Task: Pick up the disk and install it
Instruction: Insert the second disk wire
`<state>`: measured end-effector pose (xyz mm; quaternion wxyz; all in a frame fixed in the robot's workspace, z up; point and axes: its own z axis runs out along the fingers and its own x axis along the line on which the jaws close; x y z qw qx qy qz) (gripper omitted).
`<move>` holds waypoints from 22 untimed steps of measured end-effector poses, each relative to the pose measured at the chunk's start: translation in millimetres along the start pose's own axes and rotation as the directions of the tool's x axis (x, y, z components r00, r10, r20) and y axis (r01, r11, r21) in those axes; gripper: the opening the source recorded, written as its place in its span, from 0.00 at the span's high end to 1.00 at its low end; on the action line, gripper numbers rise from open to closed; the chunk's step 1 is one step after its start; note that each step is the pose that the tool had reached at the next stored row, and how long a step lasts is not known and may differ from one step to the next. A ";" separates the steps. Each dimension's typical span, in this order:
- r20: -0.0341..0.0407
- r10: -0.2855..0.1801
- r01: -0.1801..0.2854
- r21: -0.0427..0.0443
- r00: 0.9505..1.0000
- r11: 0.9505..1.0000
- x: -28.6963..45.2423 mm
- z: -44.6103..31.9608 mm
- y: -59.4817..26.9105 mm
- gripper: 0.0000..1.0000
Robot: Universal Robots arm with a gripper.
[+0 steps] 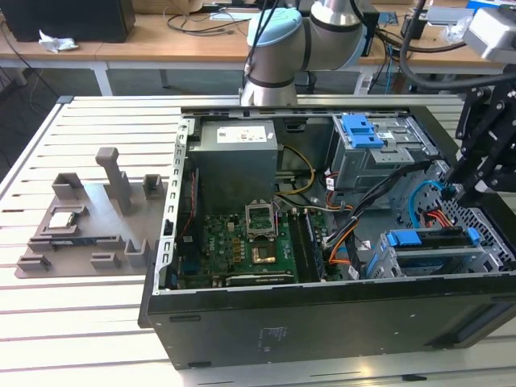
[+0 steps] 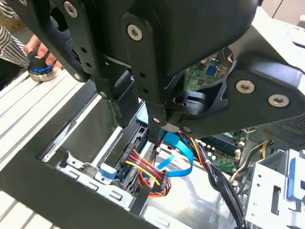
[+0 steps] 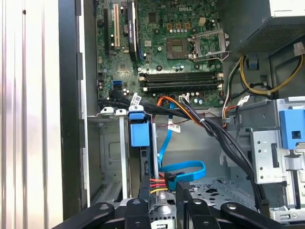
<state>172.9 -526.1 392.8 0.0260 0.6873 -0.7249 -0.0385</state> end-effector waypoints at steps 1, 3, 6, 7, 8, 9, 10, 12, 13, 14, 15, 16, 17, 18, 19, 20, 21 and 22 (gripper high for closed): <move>0.001 0.000 0.000 0.000 1.000 1.000 -0.3 2.5 0.9 0.64; 0.001 0.000 0.000 0.000 1.000 1.000 -0.7 6.1 0.9 0.64; 0.001 0.000 0.000 0.000 1.000 1.000 -0.6 13.5 0.4 0.64; 0.001 -0.001 0.001 0.000 1.000 1.000 -0.6 13.5 0.4 0.64; 0.001 0.000 0.000 0.000 1.000 1.000 -0.6 13.6 0.4 0.64; 0.001 -0.001 0.001 0.000 1.000 1.000 -0.6 13.6 0.4 0.64; 0.001 -0.001 0.001 0.000 1.000 1.000 -0.5 13.6 0.4 0.65; 0.001 -0.001 0.001 0.000 1.000 1.000 -0.6 13.6 0.3 0.84; 0.001 -0.001 0.001 0.000 1.000 1.000 -0.6 13.6 0.4 0.84; 0.001 -0.001 0.001 0.000 1.000 1.000 -0.6 13.6 0.4 0.84; 0.001 -0.001 0.001 0.000 1.000 1.000 -0.5 13.7 0.4 0.84; 0.001 -0.001 0.001 0.000 1.000 1.000 0.2 13.7 0.6 0.84; 0.001 -0.001 0.001 0.000 1.000 1.000 2.4 13.7 0.9 0.84; 0.001 -0.001 0.001 0.000 1.000 1.000 5.4 13.9 1.2 0.84; 0.001 -0.001 0.001 0.000 1.000 1.000 8.1 14.5 1.3 0.84; 0.001 -0.004 0.004 0.000 1.000 1.000 9.9 17.4 0.9 0.84; 0.000 -0.010 0.010 0.000 1.000 1.000 10.2 20.5 0.7 0.84; -0.001 -0.029 0.029 -0.002 1.000 1.000 10.4 23.6 0.6 0.84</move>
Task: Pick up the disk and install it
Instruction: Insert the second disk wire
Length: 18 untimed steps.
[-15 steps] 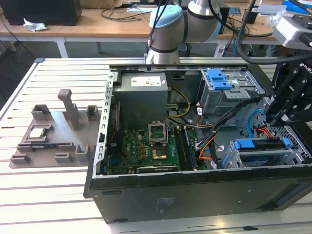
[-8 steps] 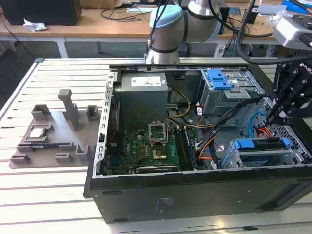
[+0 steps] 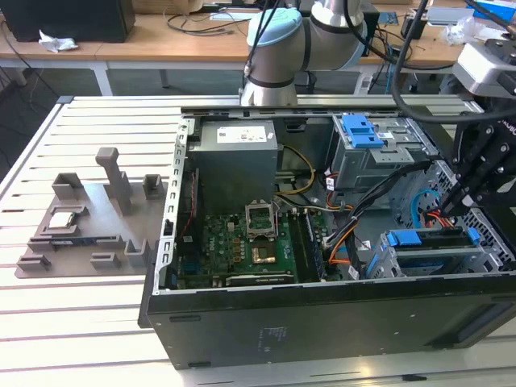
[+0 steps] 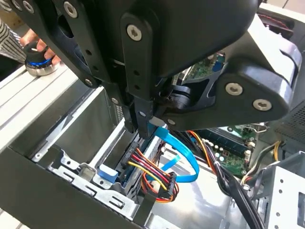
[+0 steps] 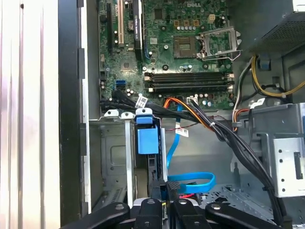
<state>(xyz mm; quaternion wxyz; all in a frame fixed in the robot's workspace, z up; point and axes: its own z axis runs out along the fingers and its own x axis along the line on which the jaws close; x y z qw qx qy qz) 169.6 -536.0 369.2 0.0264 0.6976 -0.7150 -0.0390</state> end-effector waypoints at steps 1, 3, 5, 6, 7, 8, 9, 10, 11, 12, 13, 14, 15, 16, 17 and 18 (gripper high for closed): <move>-0.002 -0.023 0.023 -0.002 1.000 1.000 0.0 1.1 -0.1 0.84; -0.003 -0.035 0.035 -0.003 0.999 0.999 0.7 7.2 -0.7 0.84; -0.003 -0.035 0.035 -0.003 0.999 0.999 2.2 15.4 -1.5 0.84; -0.003 -0.036 0.036 -0.003 0.999 0.999 2.6 18.4 -1.8 0.84; -0.004 -0.036 0.036 -0.003 0.999 0.999 2.7 19.2 -1.9 0.84; -0.004 -0.039 0.039 -0.003 0.999 0.999 2.8 19.8 -1.9 0.84; -0.004 -0.040 0.040 -0.003 0.999 0.999 2.8 20.4 -2.0 0.84; -0.004 -0.042 0.042 -0.003 0.999 0.999 2.8 20.8 -2.3 0.84; -0.004 -0.042 0.042 -0.003 0.999 0.999 2.8 21.1 -2.6 0.84; -0.005 -0.043 0.043 -0.003 0.999 0.999 2.8 21.2 -2.8 0.84; -0.005 -0.044 0.044 -0.003 0.999 0.999 2.8 21.4 -3.1 0.84; -0.005 -0.045 0.045 -0.003 0.999 0.999 2.8 21.6 -3.2 0.84; -0.006 -0.046 0.046 -0.003 0.999 0.999 2.8 21.9 -3.3 0.84; -0.006 -0.046 0.046 -0.003 0.999 0.999 2.9 22.1 -3.4 0.84; -0.006 -0.047 0.047 -0.003 0.999 0.999 2.9 22.4 -3.4 0.84; -0.006 -0.047 0.047 -0.003 0.999 0.999 2.9 22.8 -3.5 0.84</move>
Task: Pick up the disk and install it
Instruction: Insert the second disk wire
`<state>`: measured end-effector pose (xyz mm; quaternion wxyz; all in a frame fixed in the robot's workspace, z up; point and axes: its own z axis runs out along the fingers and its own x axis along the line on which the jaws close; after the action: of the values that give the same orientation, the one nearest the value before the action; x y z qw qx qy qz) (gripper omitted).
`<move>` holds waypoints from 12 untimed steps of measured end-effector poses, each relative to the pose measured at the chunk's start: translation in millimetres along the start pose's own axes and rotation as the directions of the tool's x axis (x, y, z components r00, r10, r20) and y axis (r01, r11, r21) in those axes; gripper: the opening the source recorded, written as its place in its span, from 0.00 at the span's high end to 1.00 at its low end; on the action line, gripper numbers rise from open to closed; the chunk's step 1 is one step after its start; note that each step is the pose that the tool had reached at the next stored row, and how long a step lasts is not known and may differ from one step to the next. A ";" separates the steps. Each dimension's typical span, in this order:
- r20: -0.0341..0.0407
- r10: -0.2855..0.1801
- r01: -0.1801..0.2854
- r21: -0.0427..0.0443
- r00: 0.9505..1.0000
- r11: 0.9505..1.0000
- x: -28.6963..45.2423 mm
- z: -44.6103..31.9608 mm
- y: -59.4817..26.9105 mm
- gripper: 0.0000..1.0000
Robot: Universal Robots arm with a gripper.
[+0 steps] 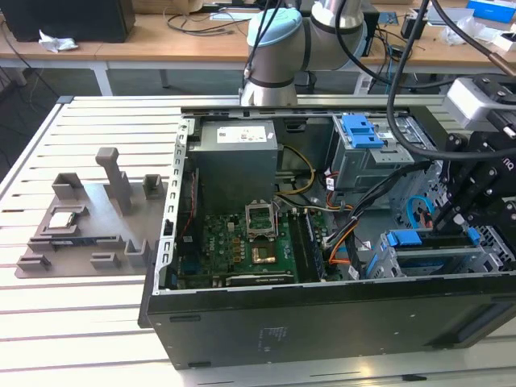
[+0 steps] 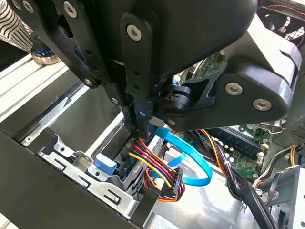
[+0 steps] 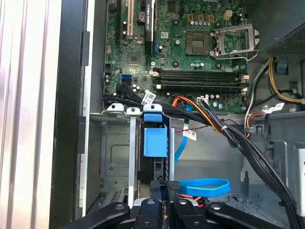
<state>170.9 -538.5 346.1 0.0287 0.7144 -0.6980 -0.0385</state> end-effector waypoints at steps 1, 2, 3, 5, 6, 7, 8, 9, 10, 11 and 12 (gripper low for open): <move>0.000 0.000 0.000 0.000 1.000 1.000 0.0 0.3 0.0 0.84; 0.000 -0.001 0.001 0.000 1.000 1.000 0.1 0.9 -0.1 0.84; -0.001 -0.001 0.001 0.000 1.000 1.000 0.1 1.3 -0.1 0.84; -0.001 -0.001 0.001 0.000 1.000 1.000 0.2 2.7 -0.2 0.84; 0.000 -0.001 0.001 0.000 1.000 1.000 0.2 3.5 -0.3 0.84; 0.000 -0.001 0.001 0.000 1.000 1.000 0.2 4.1 -0.4 0.84; 0.000 -0.001 0.001 0.000 1.000 1.000 0.3 4.2 -0.4 0.84; -0.001 -0.001 0.001 0.000 1.000 1.000 0.2 4.6 -0.4 0.84; 0.000 -0.001 0.001 0.000 1.000 1.000 0.3 5.5 -0.3 0.84; -0.001 -0.001 0.001 0.000 1.000 1.000 0.3 6.9 -0.4 0.84; -0.001 -0.001 0.001 0.000 1.000 1.000 0.3 8.6 -0.5 0.84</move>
<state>170.5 -538.7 337.5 0.0291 0.7149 -0.6976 -0.0381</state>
